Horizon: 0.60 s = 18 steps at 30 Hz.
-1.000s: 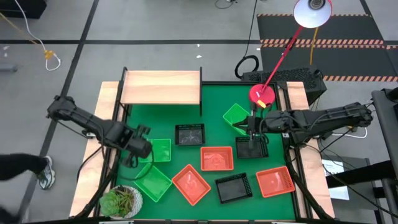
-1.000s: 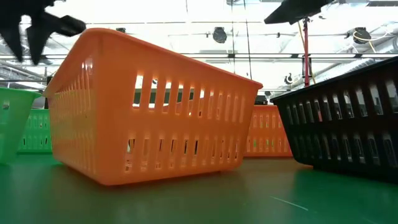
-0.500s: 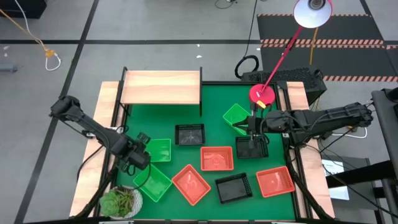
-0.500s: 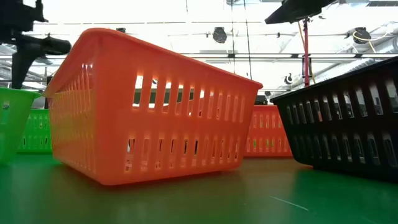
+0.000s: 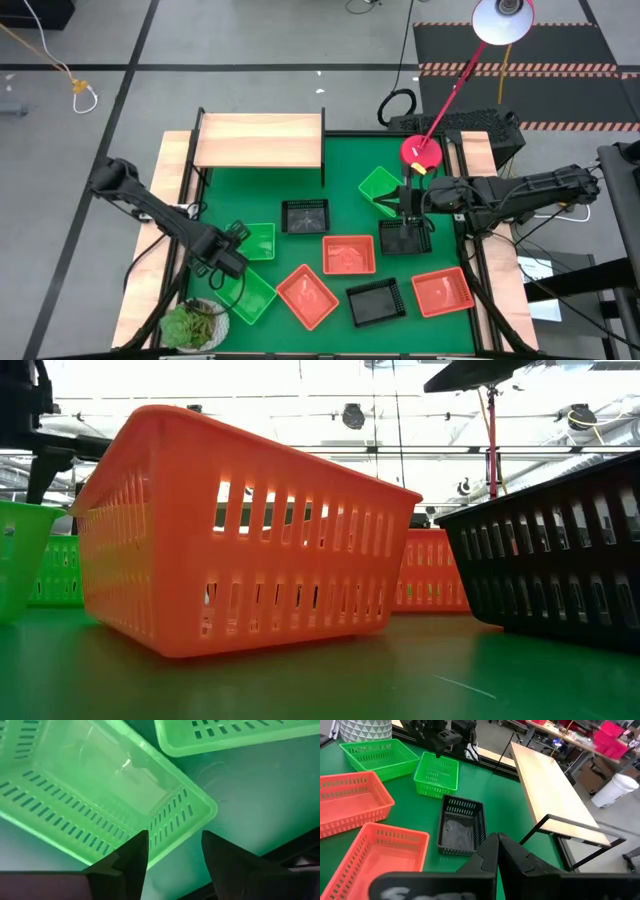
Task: Stack baskets on shelf by color
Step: Put the top left green basket on the shelf
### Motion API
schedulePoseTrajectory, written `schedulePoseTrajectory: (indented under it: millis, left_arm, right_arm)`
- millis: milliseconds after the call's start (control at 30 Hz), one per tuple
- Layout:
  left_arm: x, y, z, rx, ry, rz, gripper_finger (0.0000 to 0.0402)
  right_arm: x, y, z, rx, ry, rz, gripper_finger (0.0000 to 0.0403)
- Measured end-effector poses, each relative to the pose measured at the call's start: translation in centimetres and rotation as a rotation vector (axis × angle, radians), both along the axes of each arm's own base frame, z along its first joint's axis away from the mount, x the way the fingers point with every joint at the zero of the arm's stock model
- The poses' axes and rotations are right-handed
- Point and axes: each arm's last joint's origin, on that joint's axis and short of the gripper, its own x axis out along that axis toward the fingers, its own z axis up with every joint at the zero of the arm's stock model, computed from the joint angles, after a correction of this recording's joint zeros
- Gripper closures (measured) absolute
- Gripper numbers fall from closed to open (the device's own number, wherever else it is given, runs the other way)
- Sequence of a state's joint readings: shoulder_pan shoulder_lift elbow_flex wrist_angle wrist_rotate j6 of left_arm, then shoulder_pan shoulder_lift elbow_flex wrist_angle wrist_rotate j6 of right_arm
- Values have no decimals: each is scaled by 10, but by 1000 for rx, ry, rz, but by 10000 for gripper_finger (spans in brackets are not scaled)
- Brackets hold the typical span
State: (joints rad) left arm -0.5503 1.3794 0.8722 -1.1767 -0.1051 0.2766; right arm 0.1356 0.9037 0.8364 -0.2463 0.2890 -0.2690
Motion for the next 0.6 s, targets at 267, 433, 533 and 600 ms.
schedulePoseTrajectory:
  millis: [267,433,533,600]
  left_arm:
    - [2,1,-3,-8,33,-36,258]
    - [2,2,-4,-16,42,-53,275]
    - [-2,4,-9,-4,67,-65,282]
    - [-5,6,-13,4,84,-78,283]
  right_arm:
    - [2,0,5,-39,-47,16,403]
    - [2,0,5,-40,-45,16,403]
    - [2,0,5,-40,-44,16,403]
    - [2,0,5,-40,-44,16,403]
